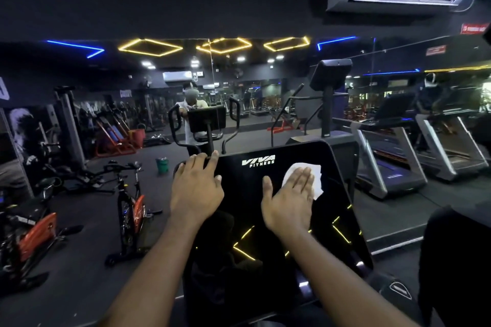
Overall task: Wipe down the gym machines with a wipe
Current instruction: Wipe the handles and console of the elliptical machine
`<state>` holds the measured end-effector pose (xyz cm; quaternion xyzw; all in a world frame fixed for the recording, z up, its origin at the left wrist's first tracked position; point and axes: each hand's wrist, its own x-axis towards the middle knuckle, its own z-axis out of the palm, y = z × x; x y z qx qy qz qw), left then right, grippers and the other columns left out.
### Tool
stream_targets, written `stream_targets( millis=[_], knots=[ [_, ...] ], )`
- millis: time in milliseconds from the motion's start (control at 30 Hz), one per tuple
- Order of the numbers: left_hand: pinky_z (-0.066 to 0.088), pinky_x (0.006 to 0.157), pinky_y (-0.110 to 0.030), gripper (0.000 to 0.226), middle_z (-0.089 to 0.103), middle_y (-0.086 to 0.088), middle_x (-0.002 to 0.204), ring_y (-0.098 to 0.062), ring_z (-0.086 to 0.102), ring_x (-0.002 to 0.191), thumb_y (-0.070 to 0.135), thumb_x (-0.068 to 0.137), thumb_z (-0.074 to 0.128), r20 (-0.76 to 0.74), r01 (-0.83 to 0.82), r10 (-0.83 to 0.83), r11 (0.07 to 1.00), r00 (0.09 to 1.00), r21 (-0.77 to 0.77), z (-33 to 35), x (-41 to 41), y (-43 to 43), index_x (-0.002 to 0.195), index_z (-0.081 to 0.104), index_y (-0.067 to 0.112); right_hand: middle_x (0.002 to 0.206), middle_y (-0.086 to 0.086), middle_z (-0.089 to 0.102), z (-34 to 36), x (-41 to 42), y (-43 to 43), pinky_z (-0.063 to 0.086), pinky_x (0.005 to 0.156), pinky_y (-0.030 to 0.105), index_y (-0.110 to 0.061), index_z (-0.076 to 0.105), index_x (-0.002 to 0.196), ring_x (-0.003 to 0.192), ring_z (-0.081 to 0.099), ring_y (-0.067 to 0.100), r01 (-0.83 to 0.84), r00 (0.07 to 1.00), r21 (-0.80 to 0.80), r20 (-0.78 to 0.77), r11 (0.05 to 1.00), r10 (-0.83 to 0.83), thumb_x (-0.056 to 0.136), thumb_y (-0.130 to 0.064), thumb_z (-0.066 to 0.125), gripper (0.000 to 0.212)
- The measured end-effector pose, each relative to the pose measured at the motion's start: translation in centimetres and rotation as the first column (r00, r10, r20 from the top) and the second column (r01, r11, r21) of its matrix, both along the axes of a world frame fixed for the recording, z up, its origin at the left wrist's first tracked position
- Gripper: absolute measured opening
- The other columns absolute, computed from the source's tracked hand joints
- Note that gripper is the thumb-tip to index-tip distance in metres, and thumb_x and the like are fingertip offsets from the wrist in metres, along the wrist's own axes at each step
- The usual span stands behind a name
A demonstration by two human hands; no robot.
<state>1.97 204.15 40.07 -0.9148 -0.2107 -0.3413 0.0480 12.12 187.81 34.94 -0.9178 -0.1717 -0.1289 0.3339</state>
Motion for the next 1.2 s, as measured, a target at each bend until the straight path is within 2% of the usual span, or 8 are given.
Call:
stream_targets(
  millis=[100,233,433,633,767,1000,1100,1200],
  knots=[
    [0.024,0.123,-0.047,0.065,0.035,-0.004,0.157,-0.026,0.025,0.149,0.032,0.1,0.049,-0.026,0.017,-0.017,1.0,1.0,0.0,-0.1,-0.2,0.4,0.159,0.024,0.022,0.163,0.012,-0.024,0.8,1.9,-1.4,-0.002,0.125,0.042,-0.004,-0.018,0.156,0.154,-0.017,0.026,0.007,1.0,0.008,-0.022,1.0,-0.006,0.098,-0.069,0.006,0.09],
    [0.016,0.126,-0.047,0.07,0.025,-0.005,0.162,-0.027,0.015,0.153,0.026,0.099,0.047,-0.111,0.022,-0.023,1.0,0.994,-0.015,0.5,-0.3,0.7,0.161,0.015,0.022,0.166,0.019,-0.018,3.6,4.4,-2.0,-0.003,0.125,0.044,0.001,-0.014,0.157,0.154,-0.015,0.031,0.192,0.956,0.14,-0.252,0.971,-0.152,0.101,-0.065,0.012,0.09],
    [0.014,0.126,-0.049,0.072,0.022,-0.007,0.163,-0.029,0.012,0.153,0.023,0.099,0.048,-0.131,0.027,-0.03,0.999,0.991,-0.019,0.3,-0.4,0.7,0.162,0.013,0.021,0.163,0.021,-0.021,-2.0,-2.1,-0.2,-0.002,0.125,0.047,0.001,-0.016,0.155,0.153,-0.017,0.034,0.007,0.995,0.02,-0.096,1.0,-0.005,0.097,-0.071,0.007,0.096],
    [0.007,0.127,-0.048,0.076,0.012,-0.006,0.166,-0.028,0.002,0.154,0.014,0.097,0.046,-0.205,0.052,-0.072,0.993,0.976,-0.102,1.3,-0.9,0.8,0.162,0.007,0.022,0.164,0.024,-0.019,1.8,2.8,-2.5,-0.006,0.124,0.048,0.004,-0.015,0.155,0.153,-0.017,0.037,0.313,0.878,0.196,-0.434,0.929,-0.204,0.099,-0.067,0.016,0.096],
    [0.011,0.126,-0.047,0.075,0.012,-0.004,0.166,-0.025,0.002,0.154,0.012,0.098,0.045,-0.2,0.057,-0.084,0.989,0.976,-0.136,1.6,-1.1,0.6,0.162,0.008,0.024,0.163,0.024,-0.019,-2.9,-3.0,-0.6,0.0,0.126,0.047,0.003,-0.016,0.155,0.153,-0.017,0.037,0.07,0.99,0.103,-0.132,0.992,-0.056,0.096,-0.071,0.01,0.098],
    [0.023,0.123,-0.051,0.08,0.014,0.001,0.166,-0.023,0.005,0.153,0.01,0.093,0.046,-0.204,0.077,-0.121,0.974,0.971,-0.214,1.8,-1.1,1.5,0.162,0.01,0.028,0.164,0.009,-0.025,2.4,2.6,-1.1,-0.005,0.126,0.044,-0.011,-0.018,0.157,0.152,-0.022,0.026,-0.118,0.993,0.059,-0.02,0.991,0.119,0.096,-0.072,0.005,0.089],
    [0.022,0.124,-0.051,0.082,0.014,0.0,0.166,-0.024,0.006,0.153,0.01,0.091,0.047,-0.198,0.077,-0.118,0.976,0.973,-0.202,1.6,-1.0,1.5,0.162,0.01,0.028,0.163,-0.001,-0.028,-0.6,-1.2,-0.3,-0.009,0.124,0.037,-0.019,-0.018,0.158,0.151,-0.027,0.017,-0.379,0.894,-0.116,0.211,0.918,0.396,0.097,-0.075,0.01,0.088],
    [0.016,0.126,-0.045,0.079,0.009,0.003,0.168,-0.02,0.0,0.155,0.007,0.095,0.047,-0.167,0.124,-0.156,0.975,0.973,-0.186,1.1,-1.6,1.8,0.162,0.01,0.027,0.164,-0.009,-0.027,-3.2,-2.7,-1.4,-0.006,0.125,0.035,-0.025,-0.018,0.158,0.149,-0.03,0.007,-0.493,0.797,-0.262,0.249,0.83,0.551,0.098,-0.074,0.01,0.083]
  ],
)
